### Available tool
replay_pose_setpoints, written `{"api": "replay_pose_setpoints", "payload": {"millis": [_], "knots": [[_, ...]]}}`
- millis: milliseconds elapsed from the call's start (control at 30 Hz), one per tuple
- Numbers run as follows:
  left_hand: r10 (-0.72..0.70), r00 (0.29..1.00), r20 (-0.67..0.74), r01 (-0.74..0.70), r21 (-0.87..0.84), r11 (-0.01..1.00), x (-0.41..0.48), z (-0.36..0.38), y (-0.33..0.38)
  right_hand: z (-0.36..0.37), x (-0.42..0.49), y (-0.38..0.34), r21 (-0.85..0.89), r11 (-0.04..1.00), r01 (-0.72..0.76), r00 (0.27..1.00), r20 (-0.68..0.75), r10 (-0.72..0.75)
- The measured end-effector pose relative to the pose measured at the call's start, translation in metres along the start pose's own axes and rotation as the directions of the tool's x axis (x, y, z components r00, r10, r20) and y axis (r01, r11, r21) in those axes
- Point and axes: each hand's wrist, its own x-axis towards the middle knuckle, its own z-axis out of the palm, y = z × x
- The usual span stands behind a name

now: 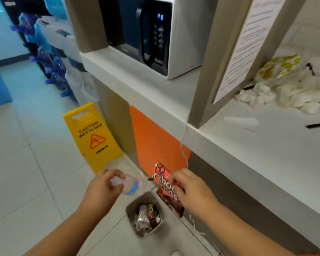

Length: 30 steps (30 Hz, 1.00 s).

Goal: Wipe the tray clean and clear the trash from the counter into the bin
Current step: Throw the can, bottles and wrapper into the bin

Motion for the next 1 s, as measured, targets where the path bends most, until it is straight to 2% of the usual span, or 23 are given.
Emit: {"api": "replay_pose_setpoints", "payload": {"millis": [233, 467, 633, 767, 1000], "knots": [[-0.171, 0.965, 0.2, 0.156, 0.091, 0.984, 0.001, 0.093, -0.079, 0.119, 0.03, 0.075, -0.082, 0.984, -0.161, 0.945, 0.276, 0.177], [-0.31, 0.914, 0.262, 0.278, 0.153, 0.948, 0.006, 0.175, -0.149, 0.23, 0.057, 0.146, -0.184, 0.96, -0.213, 0.832, 0.481, 0.276], [-0.391, 0.893, 0.225, 0.371, 0.125, 0.92, 0.012, 0.225, -0.194, 0.283, 0.075, 0.183, -0.18, 0.958, -0.221, 0.816, 0.505, 0.283], [-0.414, 0.886, 0.21, 0.392, 0.139, 0.909, 0.02, 0.253, -0.211, 0.312, 0.079, 0.208, -0.131, 0.944, -0.302, 0.809, 0.489, 0.326], [-0.4, 0.886, 0.233, 0.37, 0.165, 0.914, 0.028, 0.287, -0.233, 0.322, 0.06, 0.232, -0.107, 0.973, -0.206, 0.848, 0.477, 0.232]]}}
